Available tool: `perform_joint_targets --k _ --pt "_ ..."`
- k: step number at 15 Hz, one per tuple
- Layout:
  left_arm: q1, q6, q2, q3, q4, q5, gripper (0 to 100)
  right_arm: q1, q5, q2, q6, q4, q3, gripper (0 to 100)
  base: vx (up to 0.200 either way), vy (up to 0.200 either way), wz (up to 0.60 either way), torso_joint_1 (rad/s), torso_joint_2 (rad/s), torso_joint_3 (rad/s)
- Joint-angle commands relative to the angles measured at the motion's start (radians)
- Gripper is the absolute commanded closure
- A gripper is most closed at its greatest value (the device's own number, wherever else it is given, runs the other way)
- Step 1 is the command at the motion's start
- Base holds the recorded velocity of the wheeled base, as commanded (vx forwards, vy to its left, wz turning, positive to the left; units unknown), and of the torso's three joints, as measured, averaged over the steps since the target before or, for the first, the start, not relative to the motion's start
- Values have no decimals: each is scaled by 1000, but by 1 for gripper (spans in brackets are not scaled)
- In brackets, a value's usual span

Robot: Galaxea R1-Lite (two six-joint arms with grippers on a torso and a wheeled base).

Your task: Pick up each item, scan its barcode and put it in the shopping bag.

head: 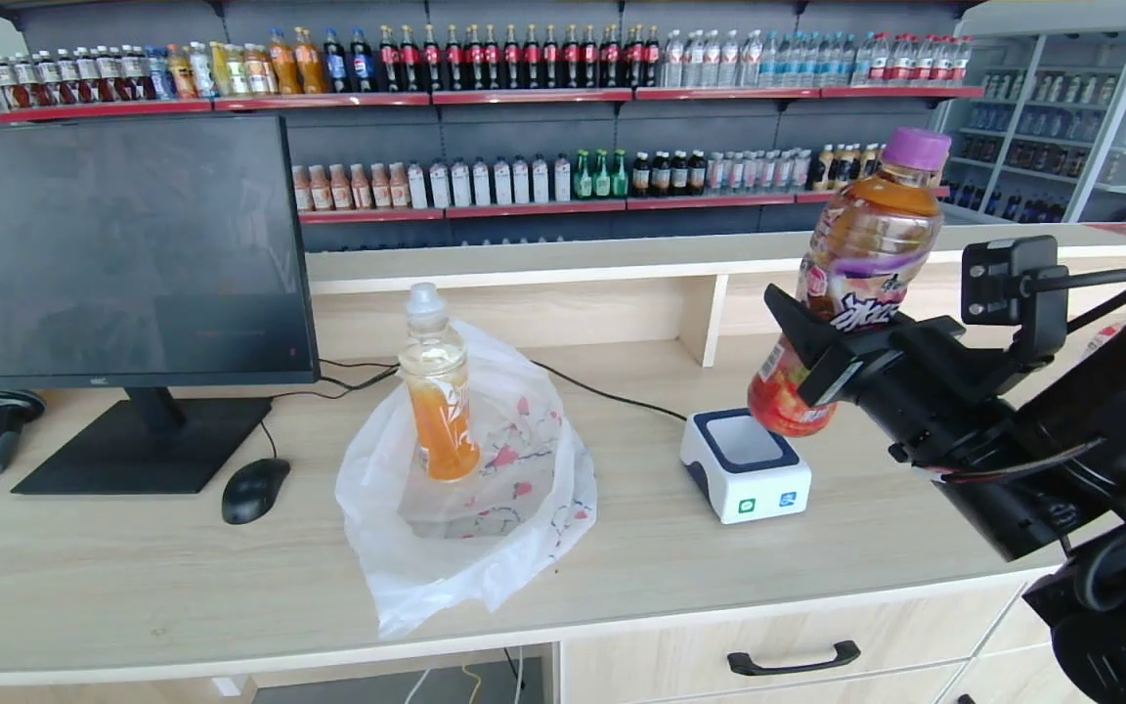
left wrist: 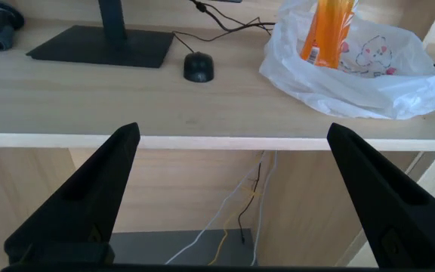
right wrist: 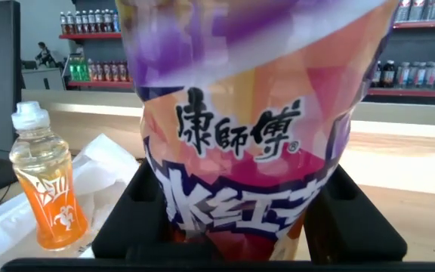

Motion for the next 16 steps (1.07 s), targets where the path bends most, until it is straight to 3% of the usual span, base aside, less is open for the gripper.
perform_joint_targets --k 1,7,12,16 --pt "0 2 0 0 0 0 0 1 0 -11 -1 -2 12 100 0 200 0 -7 2 2" --pt "0 5 0 0 -1 0 0 4 0 -19 -1 -2 17 100 0 200 0 2 4 2" --pt "0 11 0 0 0 -2 0 18 0 -28 -1 -2 54 100 0 0 0 0 0 0" --pt "0 9 0 0 0 -2 0 27 0 -28 -1 -2 58 100 200 0 0 -11 0 0"
